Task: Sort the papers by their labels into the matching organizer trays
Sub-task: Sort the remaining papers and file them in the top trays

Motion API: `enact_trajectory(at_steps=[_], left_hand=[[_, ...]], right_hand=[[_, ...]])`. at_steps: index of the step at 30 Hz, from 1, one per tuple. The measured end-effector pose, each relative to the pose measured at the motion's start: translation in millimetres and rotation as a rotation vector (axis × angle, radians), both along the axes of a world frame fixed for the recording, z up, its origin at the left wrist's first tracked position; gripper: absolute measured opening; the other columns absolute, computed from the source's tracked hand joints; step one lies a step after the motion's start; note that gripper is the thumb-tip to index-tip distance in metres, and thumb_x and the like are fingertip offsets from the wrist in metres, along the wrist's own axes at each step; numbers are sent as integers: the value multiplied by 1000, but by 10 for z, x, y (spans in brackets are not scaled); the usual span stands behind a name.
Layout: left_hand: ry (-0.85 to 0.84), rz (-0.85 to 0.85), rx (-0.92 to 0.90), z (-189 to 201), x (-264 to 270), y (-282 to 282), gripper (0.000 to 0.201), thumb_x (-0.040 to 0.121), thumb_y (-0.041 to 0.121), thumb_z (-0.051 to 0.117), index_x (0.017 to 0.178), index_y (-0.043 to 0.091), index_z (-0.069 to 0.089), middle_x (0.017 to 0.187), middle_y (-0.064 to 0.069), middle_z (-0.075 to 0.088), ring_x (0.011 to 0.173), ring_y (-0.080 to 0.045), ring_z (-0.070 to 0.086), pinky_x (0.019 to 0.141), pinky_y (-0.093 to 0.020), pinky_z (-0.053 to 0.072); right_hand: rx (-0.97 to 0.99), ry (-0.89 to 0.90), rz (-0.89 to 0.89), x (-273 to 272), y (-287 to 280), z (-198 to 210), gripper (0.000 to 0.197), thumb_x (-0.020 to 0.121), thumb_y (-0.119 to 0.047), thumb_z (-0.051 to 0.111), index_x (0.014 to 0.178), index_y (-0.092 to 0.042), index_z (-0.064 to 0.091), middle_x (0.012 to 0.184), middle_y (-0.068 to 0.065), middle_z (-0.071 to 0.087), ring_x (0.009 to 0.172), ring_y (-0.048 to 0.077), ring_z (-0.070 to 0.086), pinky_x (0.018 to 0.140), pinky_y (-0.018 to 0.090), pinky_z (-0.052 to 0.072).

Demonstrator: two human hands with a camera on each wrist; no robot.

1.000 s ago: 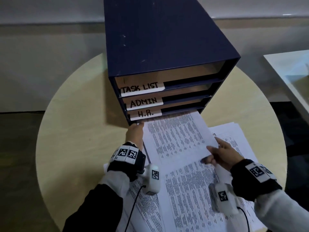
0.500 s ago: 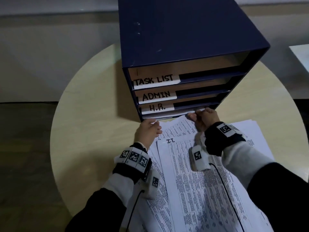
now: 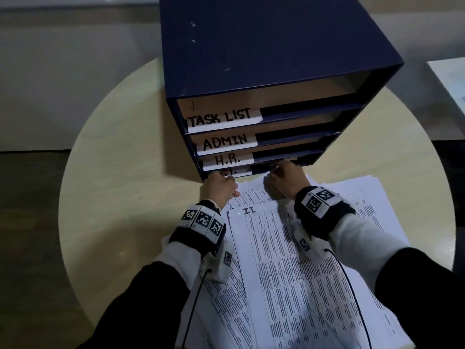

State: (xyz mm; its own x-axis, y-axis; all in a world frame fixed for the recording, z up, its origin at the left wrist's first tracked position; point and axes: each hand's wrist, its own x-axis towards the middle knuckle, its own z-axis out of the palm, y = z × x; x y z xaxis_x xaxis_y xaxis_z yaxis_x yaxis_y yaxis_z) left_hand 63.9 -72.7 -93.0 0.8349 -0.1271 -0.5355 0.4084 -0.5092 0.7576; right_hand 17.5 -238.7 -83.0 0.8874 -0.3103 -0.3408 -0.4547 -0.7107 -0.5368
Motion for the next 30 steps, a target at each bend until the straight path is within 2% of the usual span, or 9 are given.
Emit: enact_trajectory(at_steps=[3, 7, 10, 13, 18, 20, 24, 28, 30], left_hand=[[21, -14, 18, -14, 19, 25, 34, 92, 13, 46, 61, 9, 57, 40, 3, 60, 59, -22, 65, 79, -36, 55], [20, -58, 22, 38, -15, 47, 30, 91, 14, 47, 63, 9, 57, 41, 6, 62, 73, -28, 70, 86, -43, 55], [-15, -124, 44, 158, -122, 37, 14, 90, 16, 48, 93, 4, 53, 68, 2, 68, 91, -28, 68, 92, -42, 49], [-77, -192, 50, 253, -232, 78, 31, 89, 18, 52, 120, 12, 48, 94, -3, 65, 94, -24, 61, 94, -37, 47], [-17, -334, -4, 335, -481, 224, 12, 82, 12, 64, 85, 21, 57, 73, 5, 53, 73, -15, 52, 88, -37, 50], [-61, -403, 34, 357, -579, 245, 12, 81, 8, 65, 90, 15, 63, 80, 2, 55, 78, -15, 52, 86, -34, 50], [-156, -435, 93, 420, -727, 253, 17, 86, 6, 59, 101, 6, 67, 94, -3, 58, 87, -15, 54, 81, -25, 45], [-167, -389, 90, 463, -805, 257, 28, 92, 1, 42, 87, 16, 65, 106, -16, 65, 58, -20, 51, 56, -25, 42], [-183, -383, 87, 485, -820, 271, 34, 93, -1, 36, 85, 14, 65, 109, -20, 65, 58, -31, 52, 51, -22, 36]], right_hand=[[-69, 58, 26, 63, 26, 21, 29, 89, -14, 50, 111, 3, 58, 117, 26, 57, 109, 39, 54, 85, 35, 43], [-78, 81, 53, 45, 41, 69, 29, 88, -10, 48, 114, 1, 57, 118, 26, 56, 109, 39, 53, 84, 35, 42], [-59, 109, 71, 0, 59, 121, 31, 89, -10, 47, 117, -1, 53, 120, 25, 53, 110, 38, 52, 85, 33, 41], [23, 68, 83, -101, 66, 196, 33, 91, -13, 49, 123, -6, 51, 109, 20, 59, 106, 34, 55, 79, 27, 38], [67, -6, 149, -414, 32, 340, 24, 89, -13, 55, 111, -12, 63, 102, 10, 68, 94, 22, 60, 80, 22, 41], [70, -1, 182, -572, 33, 339, 22, 87, -12, 59, 108, -13, 65, 100, 7, 66, 91, 17, 56, 89, 27, 45], [-49, 15, 253, -813, 34, 292, 26, 81, -20, 66, 107, -22, 66, 117, 3, 59, 113, 22, 51, 101, 43, 37], [-202, 68, 358, -981, 69, 321, 59, 74, -39, 72, 128, -35, 50, 131, -1, 44, 123, 20, 35, 102, 42, 27], [-318, 82, 405, -1041, 97, 322, 73, 70, -47, 73, 134, -41, 39, 138, -4, 34, 126, 20, 29, 104, 44, 25]])
